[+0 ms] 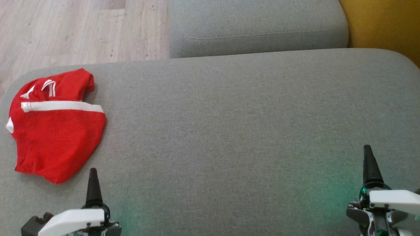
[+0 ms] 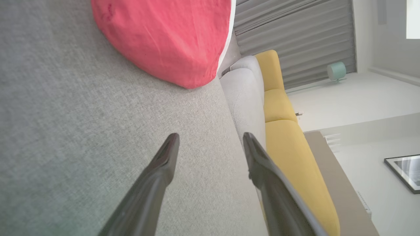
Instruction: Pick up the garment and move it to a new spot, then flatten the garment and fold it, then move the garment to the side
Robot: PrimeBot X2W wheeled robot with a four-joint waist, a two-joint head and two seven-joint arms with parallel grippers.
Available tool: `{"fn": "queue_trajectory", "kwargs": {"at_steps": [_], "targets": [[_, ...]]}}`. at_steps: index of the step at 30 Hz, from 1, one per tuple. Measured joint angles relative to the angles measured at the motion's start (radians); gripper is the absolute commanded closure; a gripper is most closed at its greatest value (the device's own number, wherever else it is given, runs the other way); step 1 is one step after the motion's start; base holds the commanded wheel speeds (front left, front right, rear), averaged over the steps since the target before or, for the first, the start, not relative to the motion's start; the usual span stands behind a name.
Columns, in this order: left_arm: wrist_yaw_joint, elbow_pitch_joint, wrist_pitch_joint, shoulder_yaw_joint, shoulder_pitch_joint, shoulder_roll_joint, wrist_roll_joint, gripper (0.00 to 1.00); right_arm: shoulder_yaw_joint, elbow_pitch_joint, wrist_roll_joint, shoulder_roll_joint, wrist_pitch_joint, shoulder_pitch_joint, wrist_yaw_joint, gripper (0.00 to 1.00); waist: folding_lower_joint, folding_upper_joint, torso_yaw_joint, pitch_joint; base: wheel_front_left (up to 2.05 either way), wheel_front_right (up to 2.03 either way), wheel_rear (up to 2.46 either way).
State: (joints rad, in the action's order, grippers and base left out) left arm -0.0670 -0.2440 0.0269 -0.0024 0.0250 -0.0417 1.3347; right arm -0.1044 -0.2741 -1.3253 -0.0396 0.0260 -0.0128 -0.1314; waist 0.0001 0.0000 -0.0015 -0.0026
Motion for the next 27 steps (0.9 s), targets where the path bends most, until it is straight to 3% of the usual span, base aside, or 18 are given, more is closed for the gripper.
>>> {"fn": "queue_trajectory", "kwargs": {"at_steps": [27], "targets": [[0.034, -0.006, -0.077, -0.063, 0.026, -0.002, -0.397, 0.00, 0.081, 0.028, 0.429, 0.000, -0.080, -0.023, 0.000, 0.00, 0.0000, 0.0000, -0.002, -0.005, 0.00, 0.00, 0.00]]}}
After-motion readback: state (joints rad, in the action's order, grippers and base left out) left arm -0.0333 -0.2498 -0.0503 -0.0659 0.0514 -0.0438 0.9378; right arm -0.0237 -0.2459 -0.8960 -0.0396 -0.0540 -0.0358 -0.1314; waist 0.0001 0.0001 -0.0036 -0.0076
